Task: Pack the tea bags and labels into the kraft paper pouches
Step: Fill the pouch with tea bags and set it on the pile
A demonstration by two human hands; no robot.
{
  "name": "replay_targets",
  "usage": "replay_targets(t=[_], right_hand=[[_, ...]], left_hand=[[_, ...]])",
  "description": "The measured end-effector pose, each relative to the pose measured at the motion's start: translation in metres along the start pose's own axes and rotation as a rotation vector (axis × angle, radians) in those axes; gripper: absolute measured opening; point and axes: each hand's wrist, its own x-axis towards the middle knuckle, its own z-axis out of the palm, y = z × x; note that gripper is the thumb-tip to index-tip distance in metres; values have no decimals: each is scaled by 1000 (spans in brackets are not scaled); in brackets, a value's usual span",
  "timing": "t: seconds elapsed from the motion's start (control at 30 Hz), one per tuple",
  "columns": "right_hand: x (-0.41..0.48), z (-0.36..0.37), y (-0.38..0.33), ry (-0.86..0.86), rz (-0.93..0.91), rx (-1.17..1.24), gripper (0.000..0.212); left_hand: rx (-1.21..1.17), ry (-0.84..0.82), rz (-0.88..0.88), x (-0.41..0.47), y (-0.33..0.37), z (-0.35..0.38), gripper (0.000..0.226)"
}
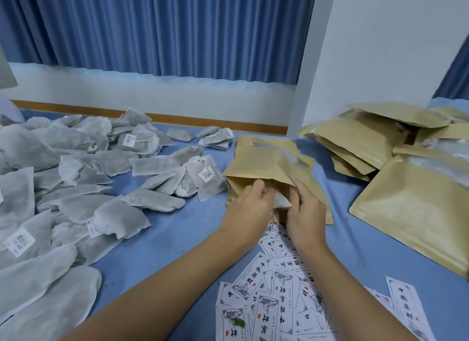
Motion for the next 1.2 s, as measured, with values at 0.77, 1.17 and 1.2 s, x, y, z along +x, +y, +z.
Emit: replay_targets(t=[0.77, 1.17, 1.2], right_hand=[[-3, -9, -9, 61, -8, 36, 39], [0, -6, -3, -10, 52, -7, 35], [-1, -7, -4, -18, 51, -5, 35]], left_hand=[[-298, -375, -207, 87, 29, 10, 30], [-92, 410, -278, 4, -86, -23, 16], [-25, 259, -357, 3, -99, -20, 34]])
